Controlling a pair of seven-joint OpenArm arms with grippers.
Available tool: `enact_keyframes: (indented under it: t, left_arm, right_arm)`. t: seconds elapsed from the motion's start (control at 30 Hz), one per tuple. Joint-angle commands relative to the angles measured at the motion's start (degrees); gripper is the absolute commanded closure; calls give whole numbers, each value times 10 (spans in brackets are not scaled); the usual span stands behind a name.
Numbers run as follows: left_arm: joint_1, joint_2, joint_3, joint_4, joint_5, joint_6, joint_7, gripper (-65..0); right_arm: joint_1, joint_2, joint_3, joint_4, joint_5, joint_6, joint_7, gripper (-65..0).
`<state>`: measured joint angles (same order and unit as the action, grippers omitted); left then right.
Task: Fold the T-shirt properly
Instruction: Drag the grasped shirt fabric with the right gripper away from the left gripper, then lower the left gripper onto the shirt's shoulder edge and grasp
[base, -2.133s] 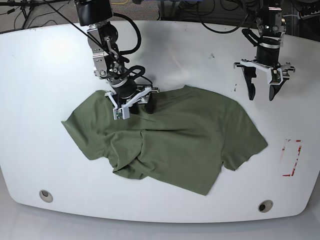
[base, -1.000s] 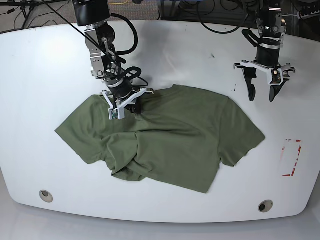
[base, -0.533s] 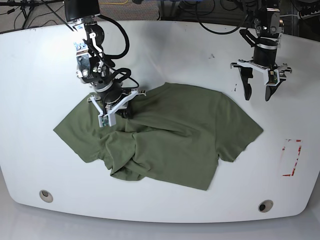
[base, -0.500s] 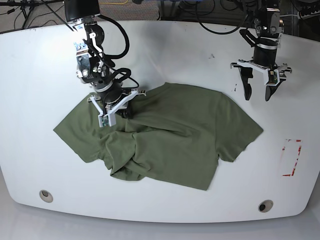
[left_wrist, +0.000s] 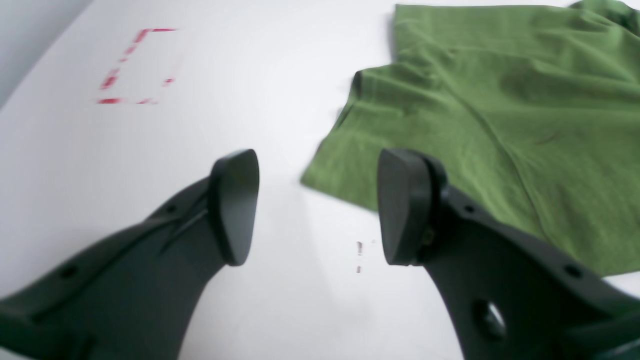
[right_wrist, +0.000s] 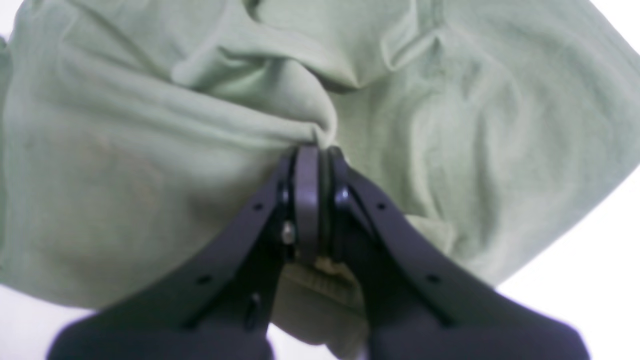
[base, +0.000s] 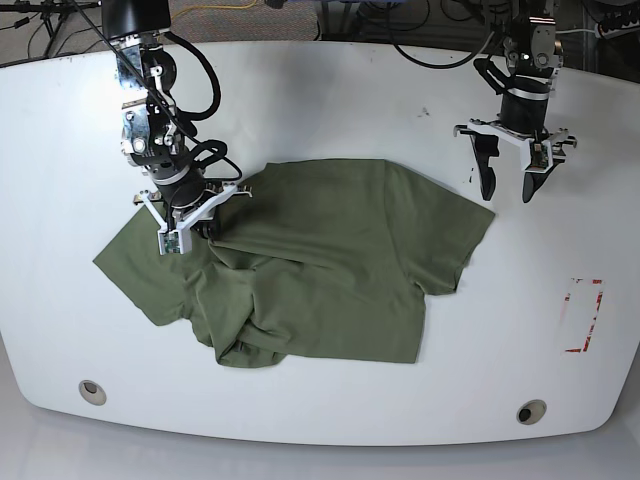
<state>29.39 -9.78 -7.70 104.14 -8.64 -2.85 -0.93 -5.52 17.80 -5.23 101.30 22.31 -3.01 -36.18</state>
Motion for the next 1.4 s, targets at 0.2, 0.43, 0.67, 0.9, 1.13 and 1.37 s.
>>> enact_keyframes:
  t: [0.2,0.43,0.67,0.9,1.13,1.37]
  left_arm:
    - [6,-8,-13,18,1,3,-30,-349]
    - [1,-6,-11,20,0,5,-32,-349]
    - [-31,0,3,1,4,8,-29,-347]
    - [-46,6,4,-16,8,9,-25,-349]
    - [-48,4,-6,-35,4,6,-26,-342]
    - [-60,1,-4,-51,0,6,-7,-345]
  right_arm:
    - [-6,9,-6,36,5,5,4,-19]
    - [-60,6,-1,89,4,2,5,-17]
    - [-116,17,-2,122,7,5,15,-14]
    - [-128,26,12,121,7,7,18,-14]
    - [-111,38,36,77,9,9,20,-16]
    - [-92,43,36,41,9,14,18,-13]
